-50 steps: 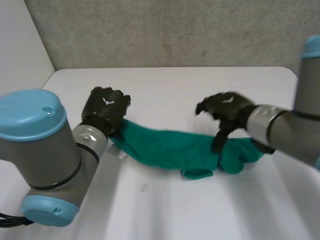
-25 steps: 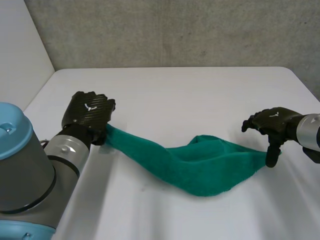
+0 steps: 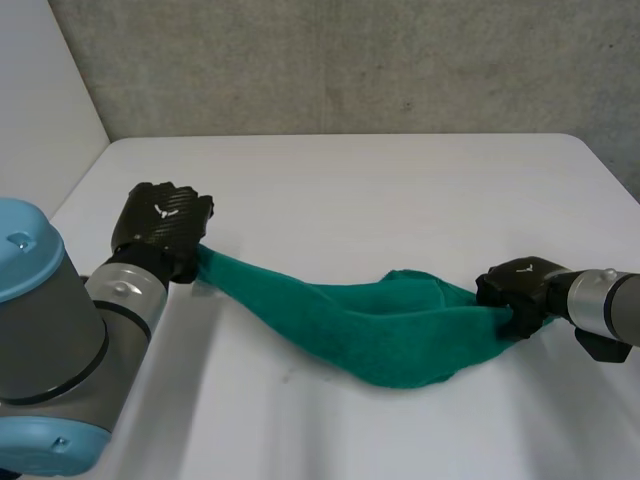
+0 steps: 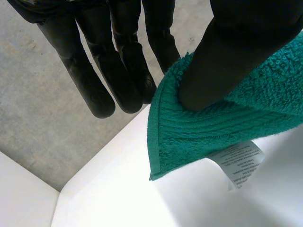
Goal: Fold the towel.
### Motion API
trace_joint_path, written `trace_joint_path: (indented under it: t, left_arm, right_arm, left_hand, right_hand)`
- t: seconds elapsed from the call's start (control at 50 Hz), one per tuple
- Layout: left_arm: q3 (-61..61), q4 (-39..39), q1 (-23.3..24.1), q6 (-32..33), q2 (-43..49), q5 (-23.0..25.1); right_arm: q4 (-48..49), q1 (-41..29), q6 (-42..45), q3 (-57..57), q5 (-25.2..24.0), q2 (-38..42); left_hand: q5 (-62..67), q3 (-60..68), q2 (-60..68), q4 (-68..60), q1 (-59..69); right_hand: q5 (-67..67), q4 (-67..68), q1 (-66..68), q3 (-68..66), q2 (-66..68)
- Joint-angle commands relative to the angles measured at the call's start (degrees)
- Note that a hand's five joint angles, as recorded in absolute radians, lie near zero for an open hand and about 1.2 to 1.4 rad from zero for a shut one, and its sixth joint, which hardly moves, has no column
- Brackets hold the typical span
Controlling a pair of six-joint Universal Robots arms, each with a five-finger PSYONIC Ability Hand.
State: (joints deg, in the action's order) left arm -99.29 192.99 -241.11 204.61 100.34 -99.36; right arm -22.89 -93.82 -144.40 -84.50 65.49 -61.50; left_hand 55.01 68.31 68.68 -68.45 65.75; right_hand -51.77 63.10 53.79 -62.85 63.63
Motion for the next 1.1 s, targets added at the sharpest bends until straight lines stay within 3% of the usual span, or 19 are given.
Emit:
trace_joint_path:
  t: [0.02,0.16,0.18,0.26,0.32,0.4,0.54,0.66,0.78,0.88,0.9,0.92,0.94,0.98,1.02,1.1]
  left_arm:
    - [0.67,0.11,-0.59,0.09,0.04,0.04]
    - [4.97,-1.38,-0.41,1.14,-8.20,-0.49]
    - [6.28,-2.52,-0.50,1.58,-11.18,-0.31]
    - [9.71,-5.85,-0.59,2.11,-15.33,-0.22]
    - [12.96,-10.42,-0.59,2.20,-16.58,-0.22]
    - [14.73,-16.23,-0.67,2.20,-14.21,-0.05]
    - [14.82,-19.05,-0.76,2.37,-0.60,-0.22]
    - [18.25,-18.62,-3.57,2.46,9.26,-0.31]
    - [28.27,-17.56,-4.28,6.06,15.77,-0.40]
    - [40.57,-0.55,-3.84,9.85,12.53,-0.49]
    - [40.58,-0.51,-3.84,9.84,12.52,-0.49]
    - [39.88,7.50,-3.75,9.24,9.21,-0.58]
    - [39.87,7.58,-3.75,9.23,9.18,-0.58]
    - [35.24,21.84,-3.49,7.74,3.14,-0.75]
    - [32.17,24.25,-3.14,7.73,1.46,-0.58]
    - [25.56,22.00,-3.57,7.03,1.00,-0.66]
  right_arm:
    - [1.44,-0.05,-0.80,0.74,0.25,-0.98]
    - [-1.01,0.30,-0.10,6.62,1.13,-12.04]
    - [-5.02,0.65,0.52,10.37,1.13,-17.80]
    - [-14.52,1.88,3.14,17.33,1.13,-20.85]
    - [-16.40,1.97,4.13,18.05,1.13,-20.67]
    - [-21.67,-0.39,11.85,18.23,3.85,-19.71]
    - [-19.05,-10.14,11.60,19.46,11.31,-9.45]
    - [-14.11,-11.39,11.60,23.94,15.55,-1.16]
    - [-7.45,-12.09,7.83,42.28,20.55,6.57]
    - [5.52,-12.79,-1.82,58.10,22.31,7.19]
    - [11.06,-12.44,-5.07,58.57,22.31,6.32]
    - [13.89,-12.35,-6.67,57.88,22.40,5.44]
    - [16.36,-12.27,-7.90,56.82,22.23,4.13]
    - [22.43,-12.00,-10.98,50.78,21.96,-1.67]
    - [24.29,-12.18,-11.52,44.89,21.09,-5.45]
    - [25.09,-12.00,-11.43,33.20,17.49,-10.82]
  left_hand:
    - [14.99,11.69,11.32,-11.55,14.25]
    - [14.99,11.69,11.32,-11.55,14.25]
    - [14.99,11.69,11.32,-11.55,14.25]
    - [14.99,11.69,11.32,-11.55,14.25]
    - [14.99,11.69,11.32,-11.55,14.25]
    - [14.99,11.69,11.32,-11.55,14.25]
    - [14.99,11.69,11.32,-11.55,14.25]
    - [14.99,11.69,11.32,-11.55,14.25]
    - [14.99,11.69,11.32,-11.55,14.25]
    - [14.99,11.69,11.32,-11.55,14.25]
    - [14.99,11.69,11.32,-11.55,14.25]
    - [14.99,11.69,11.32,-11.55,14.25]
    - [14.99,11.69,11.32,-11.55,14.25]
    - [14.99,11.69,11.32,-11.55,14.25]
    - [14.99,11.69,11.32,-11.55,14.25]
    - [14.99,11.69,11.32,-11.55,14.25]
  right_hand:
    - [-18.23,16.90,26.21,-17.15,16.37]
    - [-18.23,16.90,26.21,-17.15,16.37]
    - [-18.23,16.90,26.21,-17.15,16.37]
    - [-18.23,16.90,26.21,-17.15,16.37]
    - [-18.23,16.90,26.21,-17.15,16.37]
    - [-18.23,16.90,26.21,-17.15,16.37]
    - [-18.23,16.90,26.21,-17.15,16.37]
    - [-18.23,16.90,26.21,-17.15,16.37]
    - [-18.23,16.90,26.21,-17.15,16.37]
    - [-18.23,16.90,26.21,-17.15,16.37]
    - [-18.23,16.90,26.21,-17.15,16.37]
    - [-18.23,16.90,26.21,-17.15,16.37]
    - [-18.23,16.90,26.21,-17.15,16.37]
    - [-18.23,16.90,26.21,-17.15,16.37]
    - [-18.23,16.90,26.21,-17.15,16.37]
    - [-18.23,16.90,26.21,-17.15,16.37]
